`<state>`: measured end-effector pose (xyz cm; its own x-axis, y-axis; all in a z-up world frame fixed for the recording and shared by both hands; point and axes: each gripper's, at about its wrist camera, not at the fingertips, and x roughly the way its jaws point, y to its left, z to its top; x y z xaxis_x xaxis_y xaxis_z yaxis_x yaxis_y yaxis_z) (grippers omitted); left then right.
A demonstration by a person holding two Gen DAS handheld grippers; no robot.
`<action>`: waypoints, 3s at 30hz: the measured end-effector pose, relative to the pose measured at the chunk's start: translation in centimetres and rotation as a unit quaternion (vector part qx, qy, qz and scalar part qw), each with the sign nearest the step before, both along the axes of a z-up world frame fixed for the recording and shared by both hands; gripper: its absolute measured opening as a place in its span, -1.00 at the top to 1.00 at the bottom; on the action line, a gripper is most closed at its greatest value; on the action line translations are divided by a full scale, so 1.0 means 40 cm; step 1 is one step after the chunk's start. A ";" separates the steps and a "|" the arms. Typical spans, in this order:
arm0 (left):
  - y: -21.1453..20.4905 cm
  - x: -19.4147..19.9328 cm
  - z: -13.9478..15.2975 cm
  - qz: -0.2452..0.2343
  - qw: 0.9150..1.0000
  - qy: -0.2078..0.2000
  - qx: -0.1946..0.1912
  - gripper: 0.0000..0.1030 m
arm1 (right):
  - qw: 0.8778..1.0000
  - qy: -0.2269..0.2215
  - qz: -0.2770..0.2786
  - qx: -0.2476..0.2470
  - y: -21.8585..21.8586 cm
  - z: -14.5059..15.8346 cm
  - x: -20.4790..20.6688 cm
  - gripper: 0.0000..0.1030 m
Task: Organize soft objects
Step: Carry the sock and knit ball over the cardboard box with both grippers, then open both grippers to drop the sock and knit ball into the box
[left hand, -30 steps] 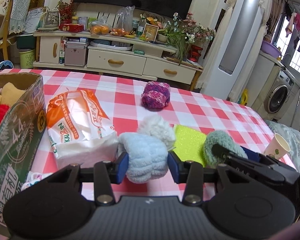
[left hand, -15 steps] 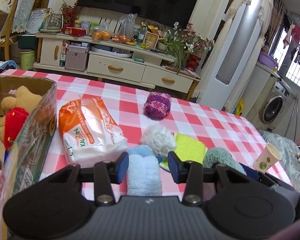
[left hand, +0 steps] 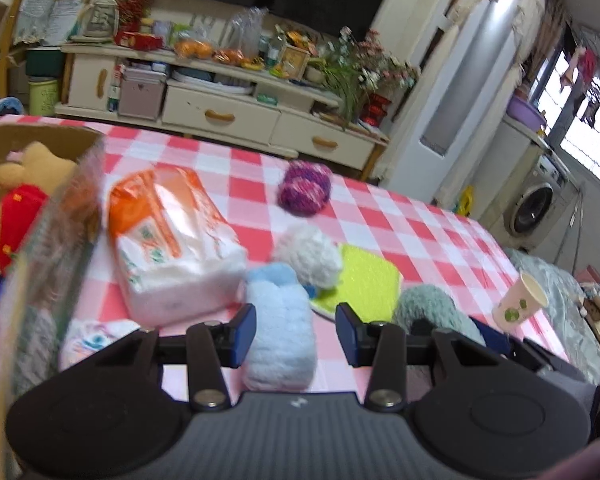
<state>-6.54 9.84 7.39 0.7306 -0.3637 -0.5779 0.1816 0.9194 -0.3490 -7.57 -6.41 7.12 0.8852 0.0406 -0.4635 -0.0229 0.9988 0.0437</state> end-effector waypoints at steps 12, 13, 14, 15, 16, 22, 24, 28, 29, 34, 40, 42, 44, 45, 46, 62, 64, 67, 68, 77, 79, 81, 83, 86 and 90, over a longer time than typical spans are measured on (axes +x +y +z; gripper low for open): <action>-0.061 0.058 -0.082 0.011 0.998 0.044 0.052 -0.03 | 1.000 0.016 0.006 0.019 -0.039 -0.011 0.005 -0.62; -0.061 0.064 -0.088 0.013 0.997 0.046 0.055 -0.01 | 1.000 0.016 0.007 0.020 -0.040 -0.010 0.005 -0.62; -0.062 0.067 -0.090 0.014 0.997 0.047 0.058 0.13 | 1.000 0.015 0.009 0.021 -0.040 -0.010 0.004 -0.62; -0.064 0.070 -0.092 0.014 0.997 0.048 0.062 0.21 | 1.000 0.015 0.011 0.022 -0.042 -0.009 0.004 -0.62; -0.065 0.073 -0.094 0.014 0.997 0.048 0.064 0.22 | 1.000 0.015 0.013 0.023 -0.042 -0.007 0.003 -0.62; -0.070 0.061 -0.077 0.005 0.997 0.039 0.065 0.30 | 1.000 0.011 0.019 0.020 -0.039 0.001 -0.004 -0.62; -0.065 0.054 -0.065 0.004 0.998 0.032 0.060 0.31 | 1.000 0.010 0.019 0.020 -0.038 0.004 -0.006 -0.62; -0.044 0.040 -0.038 0.008 0.999 0.019 0.045 0.31 | 1.000 0.006 0.021 0.017 -0.032 0.012 -0.009 -0.62; -0.038 0.037 -0.033 0.009 0.999 0.016 0.040 0.31 | 1.000 0.005 0.022 0.017 -0.029 0.014 -0.010 -0.62; -0.004 0.022 0.007 0.015 1.000 -0.004 0.014 0.31 | 0.999 0.000 0.031 0.017 -0.012 0.027 -0.012 -0.61; 0.052 0.003 0.056 0.027 0.999 -0.032 -0.019 0.31 | 0.999 -0.010 0.046 0.019 0.017 0.054 -0.019 -0.61; 0.072 -0.003 0.069 0.033 0.998 -0.041 -0.025 0.31 | 0.998 -0.013 0.053 0.020 0.031 0.063 -0.019 -0.61; 0.092 -0.007 0.080 0.041 0.997 -0.049 -0.032 0.31 | 0.998 -0.018 0.061 0.017 0.048 0.073 -0.021 -0.61; 0.103 -0.009 0.085 0.045 0.997 -0.052 -0.036 0.31 | 0.997 -0.021 0.066 0.017 0.056 0.078 -0.021 -0.61; 0.115 -0.012 0.091 0.049 0.996 -0.055 -0.039 0.31 | 0.997 -0.023 0.071 0.018 0.066 0.085 -0.022 -0.61; 0.340 -0.041 0.139 0.156 0.980 -0.092 -0.082 0.30 | 0.980 -0.063 0.185 0.028 0.295 0.200 -0.010 -0.62; 0.371 -0.041 0.136 0.176 0.977 -0.091 -0.082 0.30 | 0.977 -0.067 0.201 0.027 0.331 0.213 -0.007 -0.62; 0.419 -0.038 0.127 0.207 0.971 -0.084 -0.084 0.29 | 0.972 -0.068 0.224 0.027 0.379 0.226 0.002 -0.62; 0.430 -0.036 0.125 0.215 0.970 -0.082 -0.082 0.29 | 0.970 -0.068 0.231 0.028 0.393 0.228 0.006 -0.62; 0.521 -0.020 0.096 0.267 0.959 -0.055 -0.078 0.28 | 0.960 -0.050 0.276 0.024 0.503 0.223 0.029 -0.64; 0.531 -0.019 0.091 0.271 0.958 -0.052 -0.076 0.28 | 0.958 -0.044 0.282 0.024 0.513 0.219 0.035 -0.64; 0.540 -0.016 0.087 0.275 0.957 -0.046 -0.076 0.28 | 0.957 -0.039 0.287 0.024 0.522 0.215 0.033 -0.66; 0.544 -0.011 0.083 0.276 0.957 -0.041 -0.075 0.25 | 0.954 -0.030 0.296 0.024 0.531 0.214 0.035 -0.81; 0.550 -0.009 0.077 0.280 0.957 -0.032 -0.068 0.10 | 0.953 -0.029 0.299 0.026 0.533 0.210 0.025 -0.95; 0.546 -0.014 0.079 0.287 0.956 -0.032 -0.053 -0.27 | 0.957 -0.034 0.286 0.028 0.519 0.217 0.008 -0.95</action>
